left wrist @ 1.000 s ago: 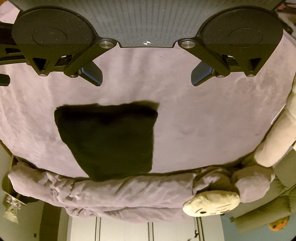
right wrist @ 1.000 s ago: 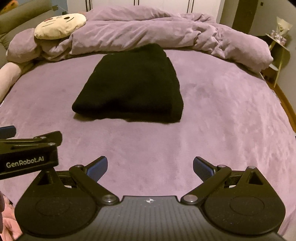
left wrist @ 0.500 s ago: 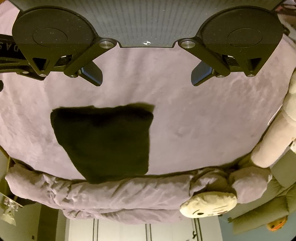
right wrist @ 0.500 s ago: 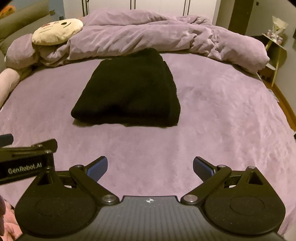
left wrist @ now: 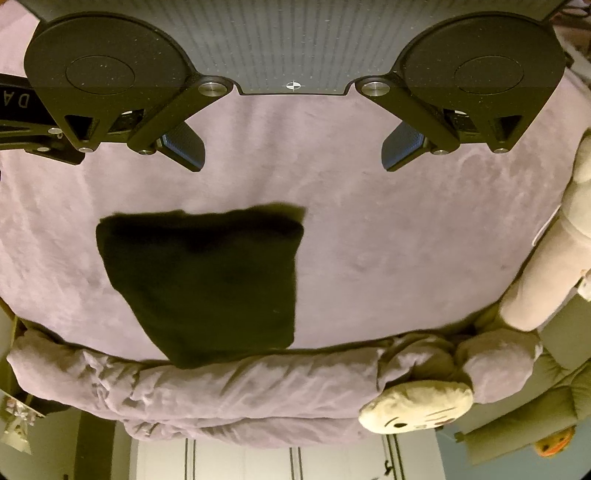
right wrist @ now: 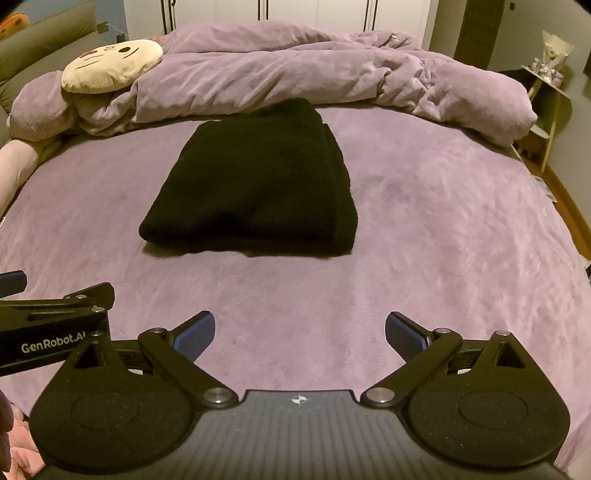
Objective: Fold small clothes
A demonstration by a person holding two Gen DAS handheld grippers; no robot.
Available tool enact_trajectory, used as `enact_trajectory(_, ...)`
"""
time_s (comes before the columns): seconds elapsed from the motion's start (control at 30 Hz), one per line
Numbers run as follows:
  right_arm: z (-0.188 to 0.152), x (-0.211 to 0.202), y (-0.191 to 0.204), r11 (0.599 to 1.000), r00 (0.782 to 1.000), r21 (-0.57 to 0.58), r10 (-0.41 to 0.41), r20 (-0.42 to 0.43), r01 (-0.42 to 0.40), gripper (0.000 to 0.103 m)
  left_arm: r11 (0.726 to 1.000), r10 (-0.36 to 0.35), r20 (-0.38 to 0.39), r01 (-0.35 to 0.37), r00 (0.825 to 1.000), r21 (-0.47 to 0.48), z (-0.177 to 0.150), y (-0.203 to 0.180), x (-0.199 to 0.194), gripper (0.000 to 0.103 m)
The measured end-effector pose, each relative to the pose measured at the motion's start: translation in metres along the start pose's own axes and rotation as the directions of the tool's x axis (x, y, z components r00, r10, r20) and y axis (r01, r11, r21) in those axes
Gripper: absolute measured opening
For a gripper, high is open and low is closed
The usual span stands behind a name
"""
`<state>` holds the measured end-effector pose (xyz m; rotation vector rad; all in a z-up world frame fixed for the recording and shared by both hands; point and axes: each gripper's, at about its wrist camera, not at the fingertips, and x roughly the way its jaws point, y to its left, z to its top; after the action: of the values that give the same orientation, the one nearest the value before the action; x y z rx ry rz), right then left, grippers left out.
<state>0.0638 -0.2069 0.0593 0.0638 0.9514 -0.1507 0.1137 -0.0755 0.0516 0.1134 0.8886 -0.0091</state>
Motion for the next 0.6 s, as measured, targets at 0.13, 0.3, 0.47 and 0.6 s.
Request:
enact_trajectory(0.13, 0.0005, 0.0014, -0.0006, 1.000, 1.000, 0.001, 0.000, -0.007, 0.000, 0.099, 1.000, 0.000, -0.004, 0.000, 1.000, 0.004, 0.0002, -0.0005, 0.0009, 0.103)
enact_trajectory(0.3, 0.0017, 0.0027, -0.0013, 1.000, 1.000, 0.004, -0.003, -0.011, 0.003, 0.099, 1.000, -0.003, -0.008, 0.003, 1.000, 0.005, 0.0014, 0.0009, 0.0021, 0.103)
enact_trajectory(0.47, 0.0015, 0.0024, -0.0011, 1.000, 1.000, 0.009, -0.001, -0.010, 0.002, 0.099, 1.000, -0.008, -0.009, 0.008, 1.000, 0.005, 0.0016, 0.0011, 0.0021, 0.103)
enact_trajectory(0.6, 0.0015, 0.0019, -0.0011, 1.000, 1.000, 0.007, 0.001, -0.011, -0.001, 0.099, 1.000, -0.006, -0.008, 0.006, 1.000, 0.005, 0.0015, 0.0006, 0.0021, 0.103)
